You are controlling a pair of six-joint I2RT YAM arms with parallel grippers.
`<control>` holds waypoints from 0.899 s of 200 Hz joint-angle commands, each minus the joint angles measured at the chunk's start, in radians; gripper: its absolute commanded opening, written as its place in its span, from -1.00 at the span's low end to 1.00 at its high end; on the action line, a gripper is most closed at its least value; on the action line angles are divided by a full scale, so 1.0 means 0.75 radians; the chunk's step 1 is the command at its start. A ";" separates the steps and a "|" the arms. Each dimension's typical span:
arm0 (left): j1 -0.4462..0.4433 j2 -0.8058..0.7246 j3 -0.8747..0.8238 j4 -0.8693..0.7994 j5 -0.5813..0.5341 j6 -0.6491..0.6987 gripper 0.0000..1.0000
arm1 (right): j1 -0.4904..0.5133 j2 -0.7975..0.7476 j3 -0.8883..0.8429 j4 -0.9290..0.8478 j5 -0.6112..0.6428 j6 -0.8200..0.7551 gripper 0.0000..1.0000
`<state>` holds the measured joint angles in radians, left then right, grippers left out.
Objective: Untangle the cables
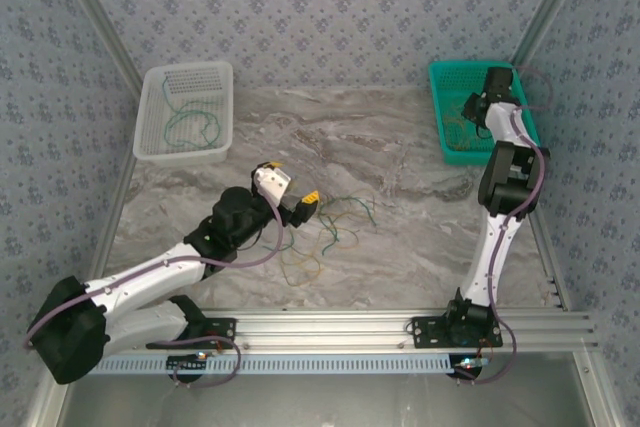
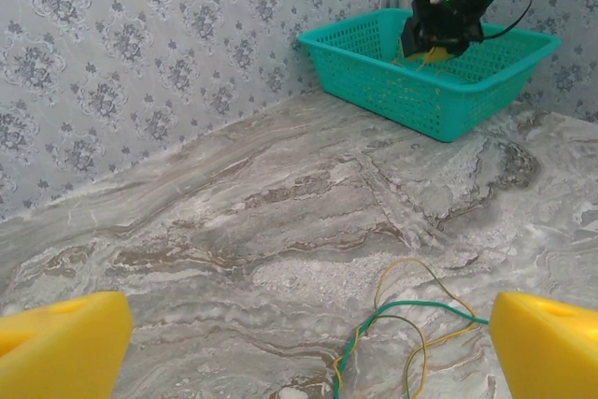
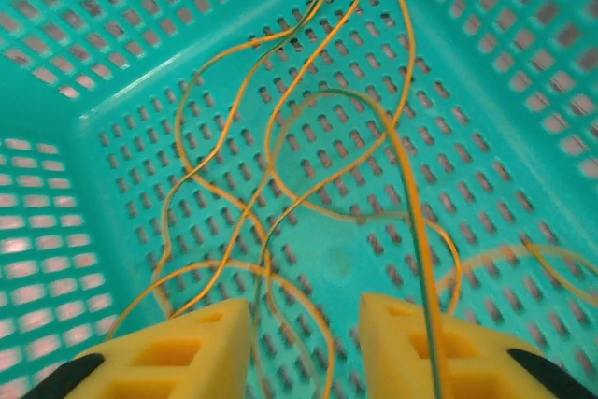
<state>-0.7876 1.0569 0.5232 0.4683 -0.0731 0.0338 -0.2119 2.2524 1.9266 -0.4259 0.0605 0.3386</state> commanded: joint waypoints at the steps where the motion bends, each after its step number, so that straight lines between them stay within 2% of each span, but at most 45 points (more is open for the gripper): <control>1: 0.017 0.018 0.018 0.050 -0.017 -0.025 0.97 | 0.053 -0.270 -0.076 -0.036 0.181 -0.006 -0.02; 4: 0.019 0.020 0.019 0.050 -0.019 -0.029 0.97 | 0.061 -0.301 -0.101 -0.030 0.201 -0.009 0.09; 8: 0.023 0.022 0.020 0.049 -0.024 -0.031 0.97 | 0.072 -0.336 -0.128 -0.023 0.233 -0.014 0.41; 12: 0.026 0.025 0.022 0.046 -0.032 -0.036 0.96 | 0.080 -0.367 -0.150 -0.021 0.257 -0.019 0.64; 14: 0.027 0.024 0.021 0.044 -0.039 -0.040 0.97 | 0.087 -0.390 -0.167 -0.021 0.270 -0.019 0.72; 19: 0.031 0.026 0.024 0.039 -0.049 -0.049 0.97 | 0.092 -0.414 -0.182 -0.026 0.280 -0.021 0.75; 66: 0.112 -0.013 0.019 -0.036 -0.172 -0.194 0.98 | 0.130 -0.702 -0.412 -0.069 0.221 0.016 0.76; 88: 0.180 -0.025 0.031 -0.144 -0.170 -0.292 0.98 | 0.211 -0.906 -0.621 0.002 0.080 -0.035 0.75; 101: 0.224 -0.013 0.066 -0.246 -0.128 -0.373 0.97 | 0.313 -1.046 -0.777 0.080 0.019 -0.073 0.71; 119: 0.270 0.007 0.125 -0.429 -0.102 -0.499 0.95 | 0.495 -1.217 -1.033 0.242 -0.178 -0.198 0.65; 141: 0.273 0.038 0.192 -0.643 -0.093 -0.553 0.92 | 0.715 -1.320 -1.265 0.363 -0.346 -0.288 0.56; 167: 0.269 0.127 0.291 -0.880 -0.050 -0.587 0.84 | 0.952 -1.293 -1.364 0.302 -0.363 -0.397 0.50; 180: 0.241 0.189 0.340 -0.959 -0.025 -0.571 0.81 | 1.058 -1.260 -1.375 0.244 -0.303 -0.482 0.48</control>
<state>-0.5850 1.1336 0.7010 -0.0376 -0.1413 -0.3584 0.4786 1.2770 0.9241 -0.2138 -0.1528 0.1146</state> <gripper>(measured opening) 0.913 0.745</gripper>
